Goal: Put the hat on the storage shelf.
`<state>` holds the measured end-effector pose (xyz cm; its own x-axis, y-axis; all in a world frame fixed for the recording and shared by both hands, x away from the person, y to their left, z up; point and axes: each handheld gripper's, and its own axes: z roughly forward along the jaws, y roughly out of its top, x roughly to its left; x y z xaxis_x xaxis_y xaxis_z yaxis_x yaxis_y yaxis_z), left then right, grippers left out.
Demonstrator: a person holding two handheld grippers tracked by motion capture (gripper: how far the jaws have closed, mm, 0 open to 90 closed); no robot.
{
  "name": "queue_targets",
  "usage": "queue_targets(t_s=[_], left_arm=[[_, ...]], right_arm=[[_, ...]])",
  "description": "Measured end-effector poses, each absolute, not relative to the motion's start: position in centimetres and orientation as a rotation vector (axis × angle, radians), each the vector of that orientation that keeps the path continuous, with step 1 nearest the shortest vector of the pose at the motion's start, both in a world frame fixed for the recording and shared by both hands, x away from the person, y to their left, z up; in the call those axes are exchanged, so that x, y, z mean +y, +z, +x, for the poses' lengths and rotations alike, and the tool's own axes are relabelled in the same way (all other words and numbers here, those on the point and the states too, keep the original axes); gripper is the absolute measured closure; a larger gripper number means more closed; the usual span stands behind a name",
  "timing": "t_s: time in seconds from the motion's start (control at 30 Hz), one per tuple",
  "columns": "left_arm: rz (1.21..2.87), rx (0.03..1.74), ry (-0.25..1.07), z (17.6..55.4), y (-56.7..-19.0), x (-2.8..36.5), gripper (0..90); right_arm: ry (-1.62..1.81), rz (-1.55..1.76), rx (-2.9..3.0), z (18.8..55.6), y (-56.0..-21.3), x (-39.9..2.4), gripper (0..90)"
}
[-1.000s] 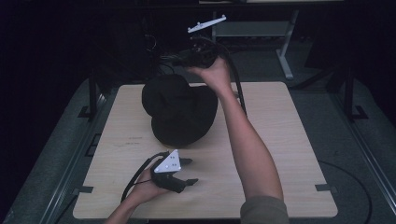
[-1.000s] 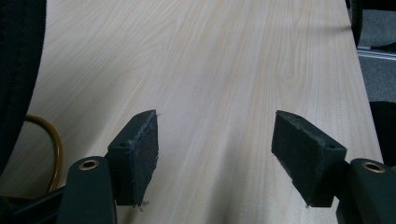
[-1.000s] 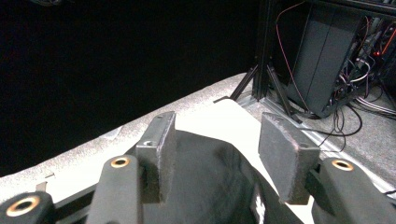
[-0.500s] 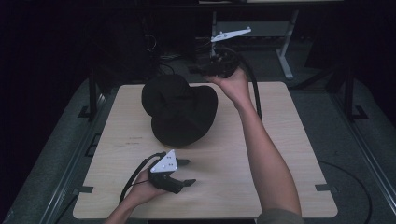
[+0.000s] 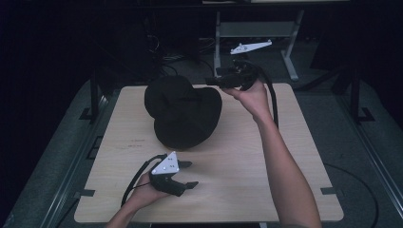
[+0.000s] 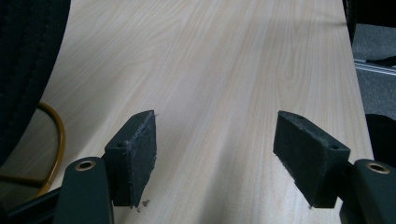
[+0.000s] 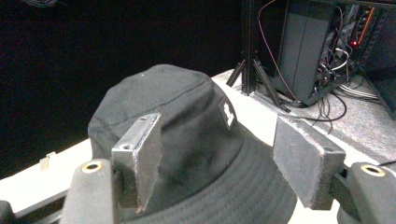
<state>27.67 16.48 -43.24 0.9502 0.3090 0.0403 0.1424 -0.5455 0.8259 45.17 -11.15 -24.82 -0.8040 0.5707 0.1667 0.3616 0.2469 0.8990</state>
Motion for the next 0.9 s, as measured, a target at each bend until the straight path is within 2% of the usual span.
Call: queue_targets(t_s=[0.9], left_arm=[[2.139,0.330,0.221,27.6,-43.3,16.4,28.1]], right_arm=[[1.545,0.969,2.308,42.2,-27.5,-15.5,25.6]])
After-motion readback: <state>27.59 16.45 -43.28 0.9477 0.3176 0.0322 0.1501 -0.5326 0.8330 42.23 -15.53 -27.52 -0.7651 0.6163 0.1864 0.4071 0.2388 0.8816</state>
